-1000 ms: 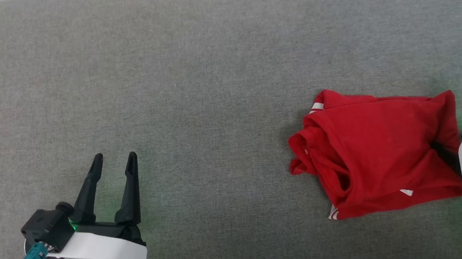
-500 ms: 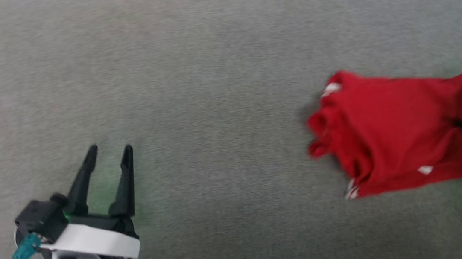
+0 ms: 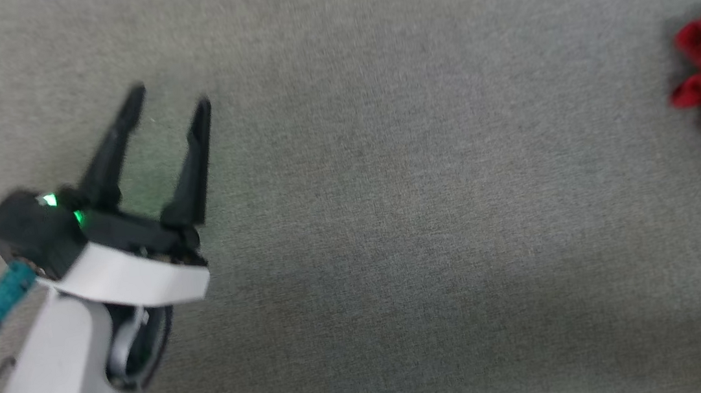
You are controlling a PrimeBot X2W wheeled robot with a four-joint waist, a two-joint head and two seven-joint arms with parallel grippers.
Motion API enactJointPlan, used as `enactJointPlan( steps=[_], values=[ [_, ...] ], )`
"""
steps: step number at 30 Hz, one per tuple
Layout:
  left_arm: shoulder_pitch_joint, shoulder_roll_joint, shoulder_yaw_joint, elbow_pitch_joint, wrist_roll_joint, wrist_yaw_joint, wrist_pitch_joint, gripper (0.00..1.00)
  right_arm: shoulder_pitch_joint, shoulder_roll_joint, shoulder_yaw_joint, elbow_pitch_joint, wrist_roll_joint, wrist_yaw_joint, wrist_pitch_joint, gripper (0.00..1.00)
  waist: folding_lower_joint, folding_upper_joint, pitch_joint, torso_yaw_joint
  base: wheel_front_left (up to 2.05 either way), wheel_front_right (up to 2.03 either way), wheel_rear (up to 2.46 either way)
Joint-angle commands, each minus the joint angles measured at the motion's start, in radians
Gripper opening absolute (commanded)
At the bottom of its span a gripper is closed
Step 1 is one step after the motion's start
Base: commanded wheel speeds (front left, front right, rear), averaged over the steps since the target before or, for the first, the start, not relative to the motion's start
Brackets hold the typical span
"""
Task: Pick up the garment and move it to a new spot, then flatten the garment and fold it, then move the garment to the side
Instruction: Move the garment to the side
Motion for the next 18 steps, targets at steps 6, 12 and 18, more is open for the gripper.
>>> enactJointPlan(
  steps=[6, 12, 18],
  values=[
    [-0.12, 0.047, -0.008, -0.031, -0.012, 0.001, -0.004, 1.0, -0.147, -0.012, -0.066, 0.104, -0.13, -0.003, -0.095, 0.0, 0.0, 0.0, 0.107, -0.01, 0.0, 0.0, 0.0],
    [-0.164, 0.071, 0.0, -0.052, -0.016, 0.001, -0.004, 1.0, -0.259, 0.014, -0.121, 0.231, -0.246, -0.003, -0.186, 0.0, 0.0, 0.0, 0.142, -0.002, 0.0, 0.0, 0.0],
    [-0.138, 0.069, 0.011, -0.047, -0.008, 0.001, -0.004, 1.0, -0.316, 0.021, -0.132, 0.335, -0.327, -0.003, -0.271, 0.93, 0.0, 0.0, 0.126, 0.002, 0.0, 0.0, 0.0]
  ],
)
